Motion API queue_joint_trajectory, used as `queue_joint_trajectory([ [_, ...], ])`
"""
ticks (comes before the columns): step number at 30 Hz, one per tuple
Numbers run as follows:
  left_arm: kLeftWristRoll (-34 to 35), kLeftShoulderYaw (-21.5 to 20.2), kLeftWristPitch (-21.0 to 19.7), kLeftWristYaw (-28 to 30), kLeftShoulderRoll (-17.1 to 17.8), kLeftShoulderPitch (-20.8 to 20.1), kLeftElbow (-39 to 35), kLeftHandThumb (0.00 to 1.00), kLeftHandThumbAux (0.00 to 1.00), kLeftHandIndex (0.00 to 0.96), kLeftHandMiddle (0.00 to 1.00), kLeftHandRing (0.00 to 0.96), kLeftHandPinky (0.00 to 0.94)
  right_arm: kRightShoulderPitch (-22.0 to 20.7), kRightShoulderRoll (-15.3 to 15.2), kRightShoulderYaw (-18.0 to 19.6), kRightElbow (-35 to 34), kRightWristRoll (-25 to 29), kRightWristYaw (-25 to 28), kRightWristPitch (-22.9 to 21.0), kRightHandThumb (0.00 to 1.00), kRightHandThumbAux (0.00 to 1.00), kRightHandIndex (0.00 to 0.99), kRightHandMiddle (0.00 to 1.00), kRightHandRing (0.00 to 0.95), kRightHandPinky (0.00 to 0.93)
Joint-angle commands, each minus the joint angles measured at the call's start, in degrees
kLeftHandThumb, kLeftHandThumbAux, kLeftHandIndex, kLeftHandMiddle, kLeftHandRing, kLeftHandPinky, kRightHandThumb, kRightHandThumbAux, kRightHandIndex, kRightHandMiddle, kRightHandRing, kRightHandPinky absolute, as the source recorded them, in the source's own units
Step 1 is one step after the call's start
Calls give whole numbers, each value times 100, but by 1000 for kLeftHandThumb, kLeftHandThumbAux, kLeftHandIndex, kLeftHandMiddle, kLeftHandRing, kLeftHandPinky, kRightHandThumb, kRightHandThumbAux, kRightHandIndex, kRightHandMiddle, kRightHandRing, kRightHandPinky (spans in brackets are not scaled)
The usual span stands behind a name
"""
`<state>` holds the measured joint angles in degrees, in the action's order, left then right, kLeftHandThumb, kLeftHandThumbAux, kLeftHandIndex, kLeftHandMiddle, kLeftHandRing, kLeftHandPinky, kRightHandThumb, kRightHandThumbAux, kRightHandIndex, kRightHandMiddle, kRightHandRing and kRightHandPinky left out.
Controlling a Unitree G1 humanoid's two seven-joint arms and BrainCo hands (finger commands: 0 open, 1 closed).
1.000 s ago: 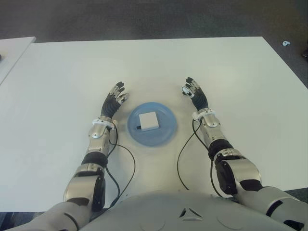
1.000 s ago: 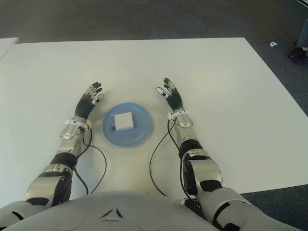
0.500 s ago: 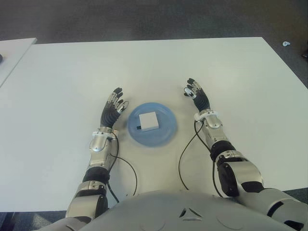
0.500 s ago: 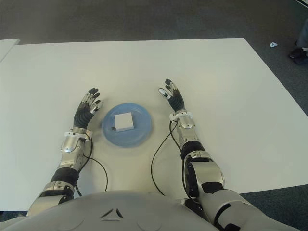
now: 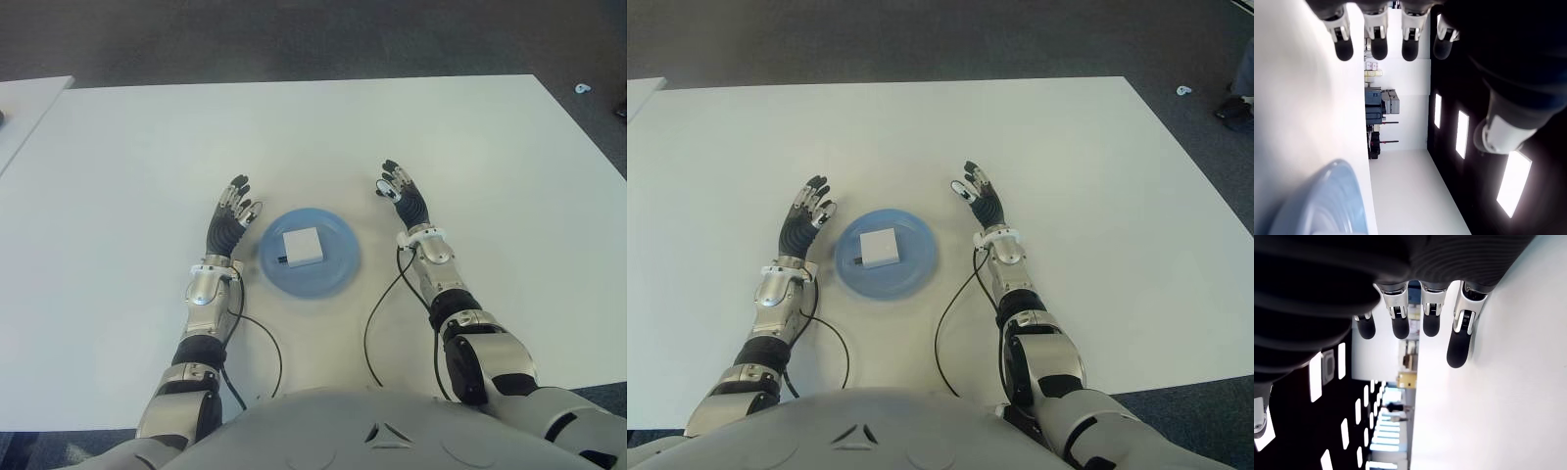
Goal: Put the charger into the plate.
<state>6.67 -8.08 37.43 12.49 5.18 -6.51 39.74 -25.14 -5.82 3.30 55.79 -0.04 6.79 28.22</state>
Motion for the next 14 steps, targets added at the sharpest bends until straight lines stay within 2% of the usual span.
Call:
queue_joint_trajectory([
  [1, -14, 7, -257, -23, 16, -38, 177, 20, 593, 0, 0, 0, 2, 324, 4, -10, 49, 3, 53, -314, 18, 464, 0, 0, 0, 0],
  [6, 48, 13, -454, 66, 23, -160, 232, 20, 604, 0, 5, 0, 12, 437, 8, -3, -165, 39, 112, -363, 13, 458, 0, 0, 0, 0],
  [14, 56, 55, -634, 129, 9, -113, 82, 20, 601, 0, 15, 2, 19, 675, -15, 10, -601, 79, 178, -540, 1, 434, 0, 0, 0, 0],
])
